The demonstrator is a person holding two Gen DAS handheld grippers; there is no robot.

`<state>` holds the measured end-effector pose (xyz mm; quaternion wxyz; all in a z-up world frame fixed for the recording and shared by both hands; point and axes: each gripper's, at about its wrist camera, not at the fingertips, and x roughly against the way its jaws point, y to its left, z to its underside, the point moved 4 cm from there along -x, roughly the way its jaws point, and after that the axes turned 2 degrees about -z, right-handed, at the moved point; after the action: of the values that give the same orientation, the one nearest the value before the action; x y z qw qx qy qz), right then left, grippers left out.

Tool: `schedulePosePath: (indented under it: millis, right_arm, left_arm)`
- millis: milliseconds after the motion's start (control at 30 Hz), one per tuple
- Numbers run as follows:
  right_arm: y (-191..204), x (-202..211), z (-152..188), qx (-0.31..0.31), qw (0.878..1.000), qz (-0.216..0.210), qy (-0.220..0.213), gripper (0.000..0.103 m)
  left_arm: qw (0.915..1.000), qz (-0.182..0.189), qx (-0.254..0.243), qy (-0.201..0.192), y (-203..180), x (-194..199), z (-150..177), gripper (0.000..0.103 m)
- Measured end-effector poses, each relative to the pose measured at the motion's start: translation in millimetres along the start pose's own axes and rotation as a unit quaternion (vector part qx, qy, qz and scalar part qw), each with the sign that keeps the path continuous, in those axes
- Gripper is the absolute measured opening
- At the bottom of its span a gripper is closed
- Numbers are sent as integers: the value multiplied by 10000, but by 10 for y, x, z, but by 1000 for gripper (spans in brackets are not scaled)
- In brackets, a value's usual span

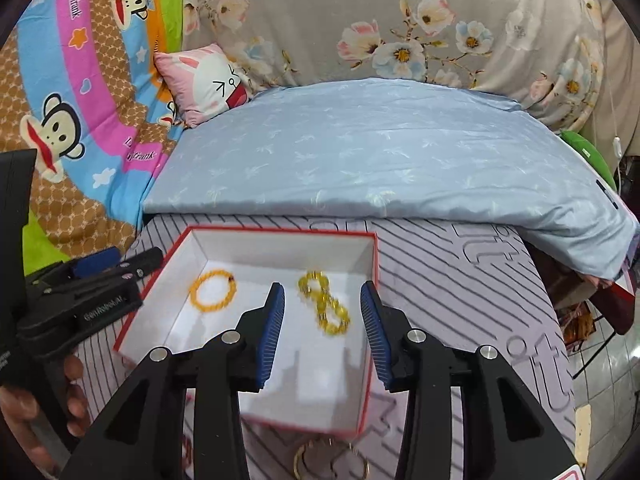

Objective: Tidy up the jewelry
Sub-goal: 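Grasp dark bead bracelet with right tool while left tool grasps gold bead bracelet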

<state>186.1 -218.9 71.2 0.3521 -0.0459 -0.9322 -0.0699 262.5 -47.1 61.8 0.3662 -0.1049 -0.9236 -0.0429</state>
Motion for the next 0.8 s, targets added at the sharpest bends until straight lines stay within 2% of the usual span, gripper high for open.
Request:
schedulePosePath:
  millis: [133, 267, 533, 800]
  right_arm:
    - [-19, 227, 338, -21, 9999, 74, 108, 40]
    - [-65, 394, 724, -160, 9993, 23, 336, 40]
    - [-70, 592, 1464, -103, 9965, 128, 814, 40]
    - [16, 636, 1786, -149, 9945, 7, 1038, 40]
  left_arm:
    - [10000, -74, 1, 59, 128, 234, 339, 62]
    - [9993, -88, 150, 324, 265, 380, 763, 63]
    - [9972, -257, 197, 674, 388, 540, 1438, 63]
    - [9950, -273, 402, 872, 505, 607, 1807, 63]
